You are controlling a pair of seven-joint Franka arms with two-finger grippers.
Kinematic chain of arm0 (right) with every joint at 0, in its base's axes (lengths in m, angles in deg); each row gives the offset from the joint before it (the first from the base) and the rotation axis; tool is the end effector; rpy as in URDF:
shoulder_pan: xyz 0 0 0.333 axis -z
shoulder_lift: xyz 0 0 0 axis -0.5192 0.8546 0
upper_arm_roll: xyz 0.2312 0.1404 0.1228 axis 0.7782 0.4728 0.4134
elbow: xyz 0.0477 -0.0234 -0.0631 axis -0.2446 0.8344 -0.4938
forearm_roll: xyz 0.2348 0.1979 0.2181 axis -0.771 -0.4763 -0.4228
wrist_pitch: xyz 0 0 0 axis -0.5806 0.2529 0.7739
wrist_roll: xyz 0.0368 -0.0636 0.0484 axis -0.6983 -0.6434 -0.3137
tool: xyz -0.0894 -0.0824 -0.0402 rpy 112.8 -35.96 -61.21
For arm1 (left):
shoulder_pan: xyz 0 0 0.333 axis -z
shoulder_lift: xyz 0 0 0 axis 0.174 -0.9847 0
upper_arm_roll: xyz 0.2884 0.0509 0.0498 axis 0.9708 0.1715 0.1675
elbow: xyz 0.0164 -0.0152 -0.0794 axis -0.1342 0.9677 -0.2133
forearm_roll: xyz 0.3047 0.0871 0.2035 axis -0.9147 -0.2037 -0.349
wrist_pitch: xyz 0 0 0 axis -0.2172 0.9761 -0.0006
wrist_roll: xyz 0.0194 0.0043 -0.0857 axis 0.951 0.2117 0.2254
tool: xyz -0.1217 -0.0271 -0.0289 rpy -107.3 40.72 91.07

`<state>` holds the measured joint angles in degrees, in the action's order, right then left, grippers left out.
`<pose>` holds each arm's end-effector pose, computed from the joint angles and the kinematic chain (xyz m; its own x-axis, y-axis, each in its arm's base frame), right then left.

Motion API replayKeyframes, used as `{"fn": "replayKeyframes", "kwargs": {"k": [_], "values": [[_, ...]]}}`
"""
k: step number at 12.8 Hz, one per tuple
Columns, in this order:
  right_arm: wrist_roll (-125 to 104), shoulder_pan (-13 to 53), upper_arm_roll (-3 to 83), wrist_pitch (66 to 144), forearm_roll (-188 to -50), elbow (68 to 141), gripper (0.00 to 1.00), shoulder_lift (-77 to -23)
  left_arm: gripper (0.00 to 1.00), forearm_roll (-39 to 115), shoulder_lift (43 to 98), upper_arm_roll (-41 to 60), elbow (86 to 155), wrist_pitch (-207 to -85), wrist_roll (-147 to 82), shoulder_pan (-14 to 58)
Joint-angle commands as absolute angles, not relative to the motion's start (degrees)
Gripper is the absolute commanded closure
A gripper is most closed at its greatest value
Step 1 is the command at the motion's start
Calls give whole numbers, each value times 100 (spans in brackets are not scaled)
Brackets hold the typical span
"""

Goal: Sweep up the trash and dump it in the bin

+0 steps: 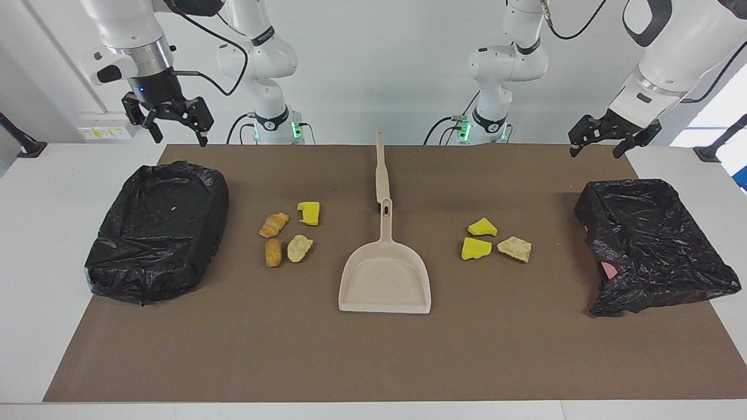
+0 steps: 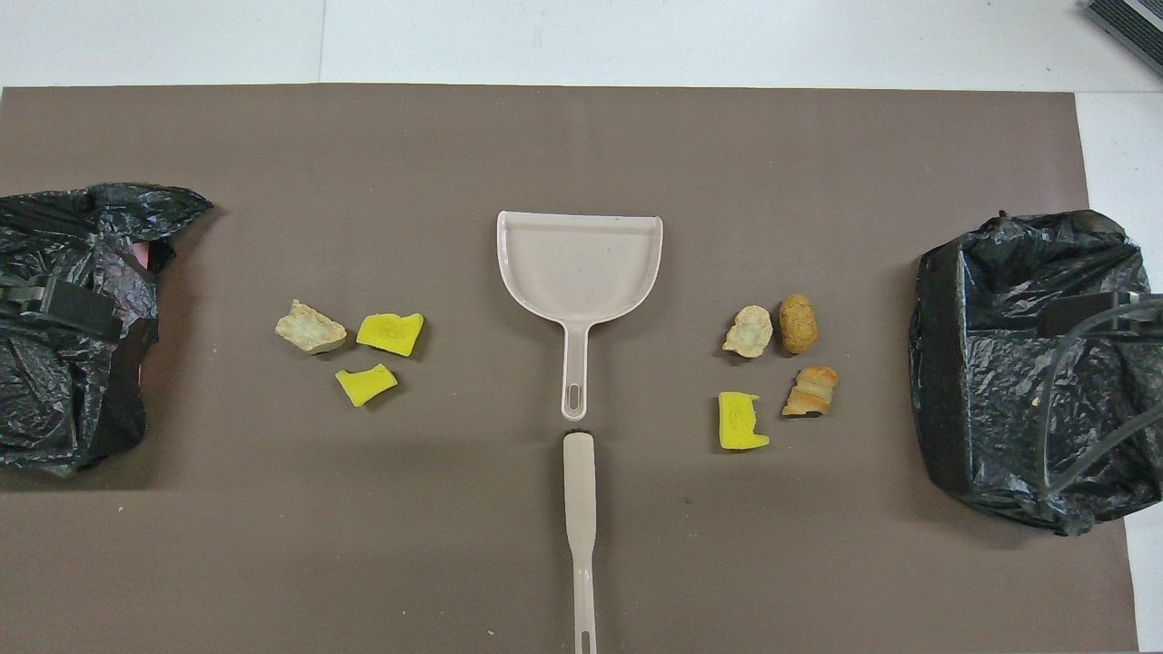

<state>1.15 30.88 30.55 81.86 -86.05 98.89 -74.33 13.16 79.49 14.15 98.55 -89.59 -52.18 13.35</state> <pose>0.5006 -0.0229 0.6047 0.9917 -0.0987 0.0825 -0.1013 -0.9945 0.0281 0.5254 -0.0156 0.5851 0.9890 -0.1019 -0.1073 -0.1016 -0.9948 0.0081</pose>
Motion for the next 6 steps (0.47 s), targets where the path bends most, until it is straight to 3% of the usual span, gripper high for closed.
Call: {"fn": "replayKeyframes", "kwargs": {"k": [1, 6], "values": [[-7, 3128, 3073, 8106, -8701, 9862, 0, -7464, 0, 1295, 8140, 1443, 10122, -8957, -5222, 1397], [11, 3128, 3073, 8079, -8675, 9853, 0, -7551, 0, 1295, 8167, 1443, 10184, -9028, -5213, 1397]]}}
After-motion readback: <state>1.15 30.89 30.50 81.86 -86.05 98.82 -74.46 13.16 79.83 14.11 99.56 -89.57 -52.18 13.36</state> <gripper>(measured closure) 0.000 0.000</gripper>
